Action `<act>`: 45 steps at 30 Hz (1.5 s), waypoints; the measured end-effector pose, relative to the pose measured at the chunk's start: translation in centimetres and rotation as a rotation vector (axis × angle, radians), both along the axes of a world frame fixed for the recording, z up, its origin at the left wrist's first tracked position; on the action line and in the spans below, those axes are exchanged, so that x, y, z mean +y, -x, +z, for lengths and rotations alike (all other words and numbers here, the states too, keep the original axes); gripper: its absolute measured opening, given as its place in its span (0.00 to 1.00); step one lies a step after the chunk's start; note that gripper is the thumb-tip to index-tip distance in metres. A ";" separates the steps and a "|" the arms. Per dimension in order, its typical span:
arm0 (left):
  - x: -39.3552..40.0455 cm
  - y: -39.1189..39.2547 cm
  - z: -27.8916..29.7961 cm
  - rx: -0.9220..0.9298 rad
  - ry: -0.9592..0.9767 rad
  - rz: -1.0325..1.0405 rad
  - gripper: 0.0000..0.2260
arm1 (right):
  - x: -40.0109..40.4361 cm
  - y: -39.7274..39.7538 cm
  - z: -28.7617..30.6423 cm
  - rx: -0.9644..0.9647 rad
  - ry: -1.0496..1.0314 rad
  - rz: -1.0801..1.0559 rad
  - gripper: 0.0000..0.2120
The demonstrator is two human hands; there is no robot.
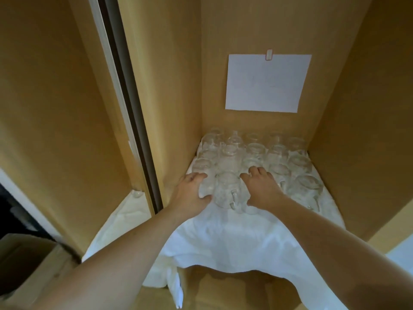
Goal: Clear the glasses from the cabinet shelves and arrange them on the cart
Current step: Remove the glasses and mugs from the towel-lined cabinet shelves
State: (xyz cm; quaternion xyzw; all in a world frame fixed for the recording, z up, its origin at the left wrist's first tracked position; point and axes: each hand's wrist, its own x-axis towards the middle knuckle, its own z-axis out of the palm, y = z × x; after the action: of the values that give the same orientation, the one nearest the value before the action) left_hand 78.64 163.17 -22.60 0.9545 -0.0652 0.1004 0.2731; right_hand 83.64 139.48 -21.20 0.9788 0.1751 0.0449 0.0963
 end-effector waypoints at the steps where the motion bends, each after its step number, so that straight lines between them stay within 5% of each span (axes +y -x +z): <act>1: -0.2 0.3 -0.1 0.001 0.008 0.003 0.29 | -0.1 0.2 -0.1 -0.007 -0.001 0.001 0.38; 6: -0.3 1.3 0.4 -0.010 0.019 -0.021 0.29 | 0.2 1.4 0.4 -0.004 -0.024 -0.025 0.43; 16: 2.8 6.2 1.1 -0.033 0.001 -0.078 0.29 | 6.1 7.9 0.5 -0.092 -0.142 -0.107 0.34; 34: 30.5 22.4 0.3 0.064 -0.055 0.272 0.29 | 32.8 21.8 -2.3 0.105 -0.311 0.072 0.32; 45: 37.9 22.3 -4.1 0.209 -0.080 0.388 0.32 | 40.6 22.5 -7.1 0.304 -0.361 0.042 0.31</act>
State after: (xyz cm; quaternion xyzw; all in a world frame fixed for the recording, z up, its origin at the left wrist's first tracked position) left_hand 56.34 201.09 -26.72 0.9645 0.1444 0.0487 0.2158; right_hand 61.19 180.08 -28.34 0.9718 0.1970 -0.0706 -0.1086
